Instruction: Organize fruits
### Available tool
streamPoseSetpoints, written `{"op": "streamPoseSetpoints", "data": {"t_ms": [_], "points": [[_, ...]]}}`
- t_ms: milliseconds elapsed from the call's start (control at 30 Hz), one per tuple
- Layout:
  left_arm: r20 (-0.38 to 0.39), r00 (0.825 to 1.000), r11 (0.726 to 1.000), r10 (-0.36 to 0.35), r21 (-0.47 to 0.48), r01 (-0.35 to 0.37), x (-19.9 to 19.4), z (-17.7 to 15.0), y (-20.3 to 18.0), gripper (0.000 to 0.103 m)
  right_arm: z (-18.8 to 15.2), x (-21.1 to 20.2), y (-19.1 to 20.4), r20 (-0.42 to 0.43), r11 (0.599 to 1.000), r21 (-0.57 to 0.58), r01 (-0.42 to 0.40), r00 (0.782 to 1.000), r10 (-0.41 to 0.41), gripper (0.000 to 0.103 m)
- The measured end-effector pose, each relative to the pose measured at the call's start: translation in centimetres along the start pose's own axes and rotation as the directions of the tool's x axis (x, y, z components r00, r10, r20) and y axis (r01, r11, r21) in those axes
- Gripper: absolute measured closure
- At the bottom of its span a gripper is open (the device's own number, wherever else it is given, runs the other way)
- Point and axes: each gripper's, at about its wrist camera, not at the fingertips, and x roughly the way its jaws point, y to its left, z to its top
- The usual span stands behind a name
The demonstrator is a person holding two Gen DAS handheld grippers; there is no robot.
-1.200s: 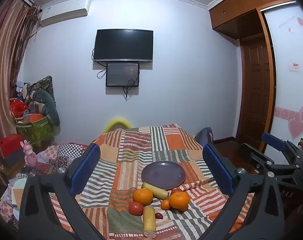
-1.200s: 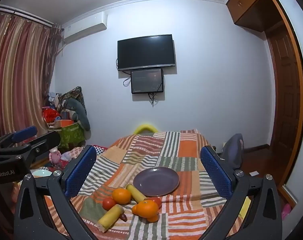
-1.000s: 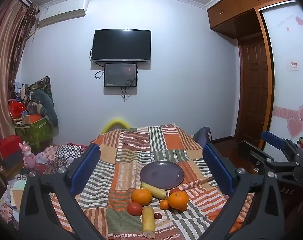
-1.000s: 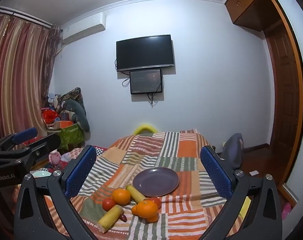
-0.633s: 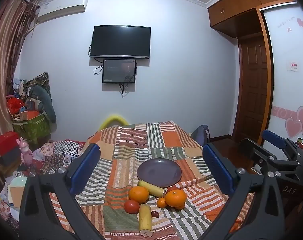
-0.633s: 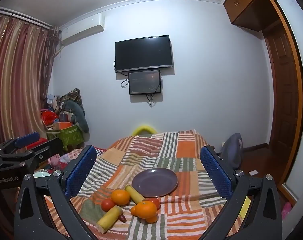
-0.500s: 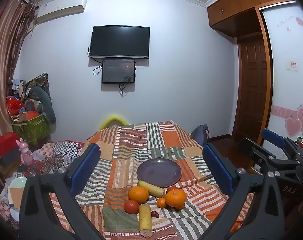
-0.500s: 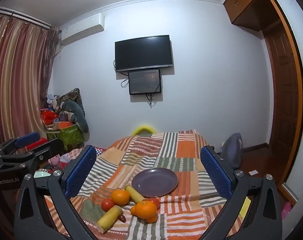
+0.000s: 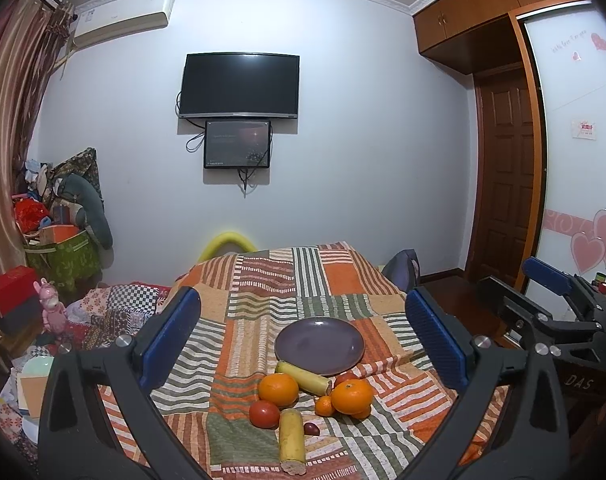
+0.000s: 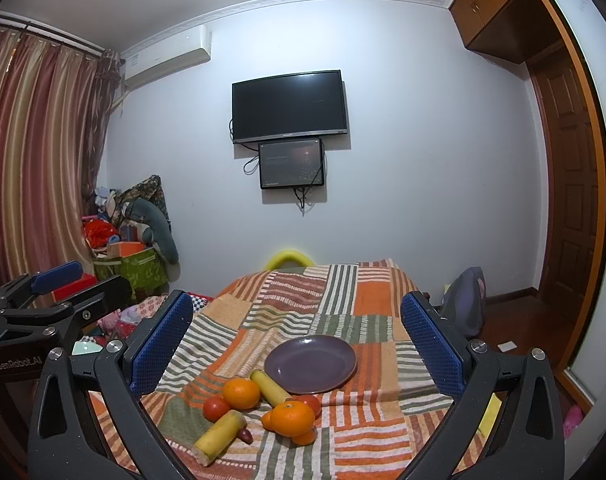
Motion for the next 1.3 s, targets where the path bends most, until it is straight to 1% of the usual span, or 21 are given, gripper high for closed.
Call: {"op": "streamPoseSetpoints", "data": {"t_ms": [1300], "points": [[0.004, 1.000, 1.000, -0.001, 0.017, 0.001, -0.10, -0.17, -0.49, 0.000, -0.46, -0.06, 0.08, 0.008, 1.000, 0.010, 0.005, 1.000, -0.005, 0.000]]}}
